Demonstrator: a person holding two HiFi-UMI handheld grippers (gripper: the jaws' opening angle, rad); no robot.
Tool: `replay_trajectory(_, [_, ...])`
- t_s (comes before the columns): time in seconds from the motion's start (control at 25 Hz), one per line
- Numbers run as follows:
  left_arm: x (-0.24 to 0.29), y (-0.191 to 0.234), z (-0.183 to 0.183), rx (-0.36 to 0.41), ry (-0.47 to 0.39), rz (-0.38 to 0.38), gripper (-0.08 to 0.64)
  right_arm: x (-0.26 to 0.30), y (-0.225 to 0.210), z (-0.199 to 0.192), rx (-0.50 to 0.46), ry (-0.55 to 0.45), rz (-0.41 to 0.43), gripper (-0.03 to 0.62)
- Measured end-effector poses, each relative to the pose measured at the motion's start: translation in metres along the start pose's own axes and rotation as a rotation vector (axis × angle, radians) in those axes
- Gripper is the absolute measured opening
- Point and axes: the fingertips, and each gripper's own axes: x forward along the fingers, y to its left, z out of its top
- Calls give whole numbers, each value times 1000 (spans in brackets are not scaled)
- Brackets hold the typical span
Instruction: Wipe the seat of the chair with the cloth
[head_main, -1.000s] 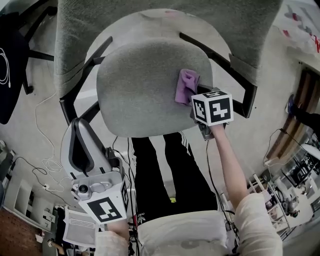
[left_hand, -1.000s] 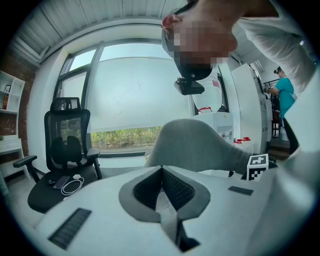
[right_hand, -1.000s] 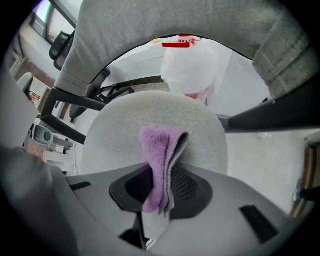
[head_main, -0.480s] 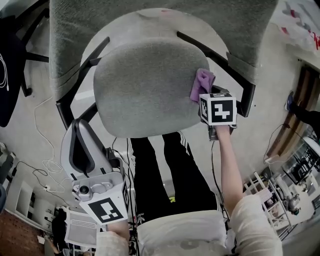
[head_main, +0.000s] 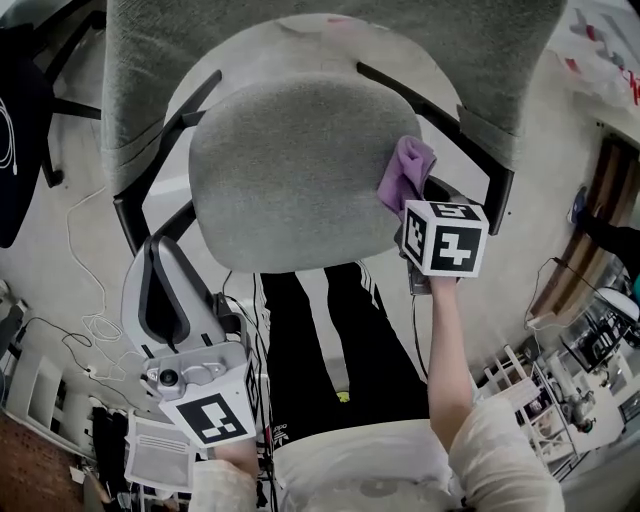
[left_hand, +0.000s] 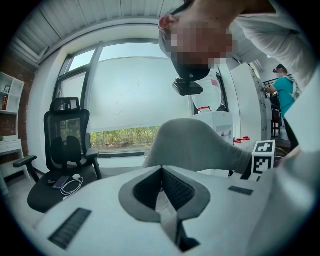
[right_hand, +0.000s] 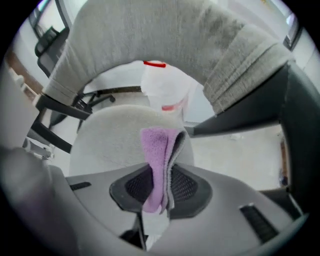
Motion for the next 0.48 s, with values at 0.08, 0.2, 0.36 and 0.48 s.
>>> replay_trajectory(0.08, [-1,2,-1,0,-4,9,12,-14,35,10,10,-58,139,86])
replay_trajectory(0.2, [-4,8,2,6,-7,23,12,-27,109,11,-61,-92,341,86])
replay_trajectory(0.36, [-5,17,6,16,-17,49,12,-30,209,-15,-161,-48,557,86])
replay_trajectory(0.48, [-7,28,4,20,-17,75,12,-33,272,-38,-162,-8,700,86])
